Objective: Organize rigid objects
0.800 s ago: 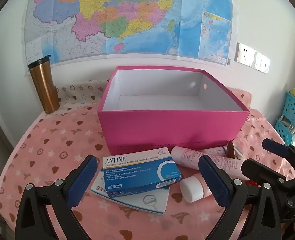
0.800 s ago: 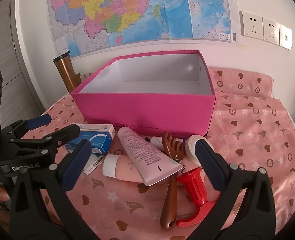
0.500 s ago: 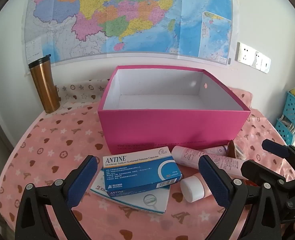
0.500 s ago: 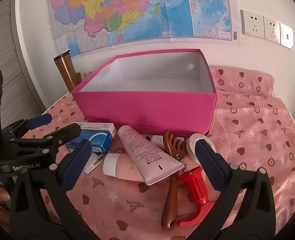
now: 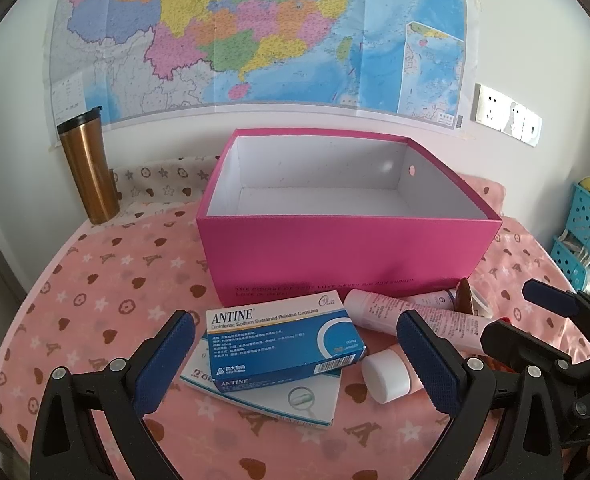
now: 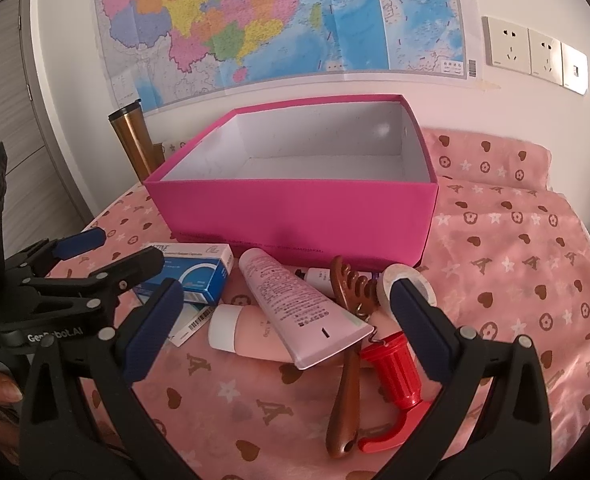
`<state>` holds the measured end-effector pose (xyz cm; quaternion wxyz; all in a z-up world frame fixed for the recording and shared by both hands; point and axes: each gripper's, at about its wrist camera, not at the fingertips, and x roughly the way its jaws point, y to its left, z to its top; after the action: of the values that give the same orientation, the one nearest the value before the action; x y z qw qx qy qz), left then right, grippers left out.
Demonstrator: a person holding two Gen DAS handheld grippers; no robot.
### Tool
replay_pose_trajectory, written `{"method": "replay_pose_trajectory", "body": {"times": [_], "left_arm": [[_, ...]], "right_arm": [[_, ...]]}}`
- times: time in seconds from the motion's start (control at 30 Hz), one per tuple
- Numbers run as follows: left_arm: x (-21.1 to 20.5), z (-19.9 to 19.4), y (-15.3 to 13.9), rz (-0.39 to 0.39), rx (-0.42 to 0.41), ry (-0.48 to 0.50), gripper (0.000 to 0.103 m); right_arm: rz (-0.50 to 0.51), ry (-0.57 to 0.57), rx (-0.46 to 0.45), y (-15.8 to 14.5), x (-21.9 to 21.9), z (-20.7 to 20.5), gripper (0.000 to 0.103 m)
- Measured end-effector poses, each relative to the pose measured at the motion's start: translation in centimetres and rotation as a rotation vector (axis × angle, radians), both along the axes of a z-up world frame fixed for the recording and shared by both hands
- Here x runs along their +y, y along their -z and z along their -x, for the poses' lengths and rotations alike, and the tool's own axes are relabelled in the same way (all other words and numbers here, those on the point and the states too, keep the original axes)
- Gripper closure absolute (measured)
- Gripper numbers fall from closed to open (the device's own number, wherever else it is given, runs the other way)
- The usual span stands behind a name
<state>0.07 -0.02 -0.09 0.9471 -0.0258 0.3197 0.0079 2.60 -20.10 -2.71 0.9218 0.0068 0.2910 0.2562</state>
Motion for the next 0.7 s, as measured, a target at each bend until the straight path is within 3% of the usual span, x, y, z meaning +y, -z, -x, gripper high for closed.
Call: {"method": "replay_pose_trajectory", "body": {"times": [0.53,0.63,0.7], "left_arm": [[1.0,0.0,1.1,-0.004,0.009,-0.001,0.0],[1.1,-0.1,1.2,-0.016,0.036,-0.006,0.0],[1.2,-0.4,1.3,-0.045,0.143,-0.013,0.0]], "right_arm": [[-0.009,-0.019,0.024,0.2,0.2,-0.4,0.0],[-0.016,-0.023,0.037,0.4,0.2,-0.6,0.0],[-0.02,-0.025,0.047,0.5,0.1,-0.7,0.0]]}}
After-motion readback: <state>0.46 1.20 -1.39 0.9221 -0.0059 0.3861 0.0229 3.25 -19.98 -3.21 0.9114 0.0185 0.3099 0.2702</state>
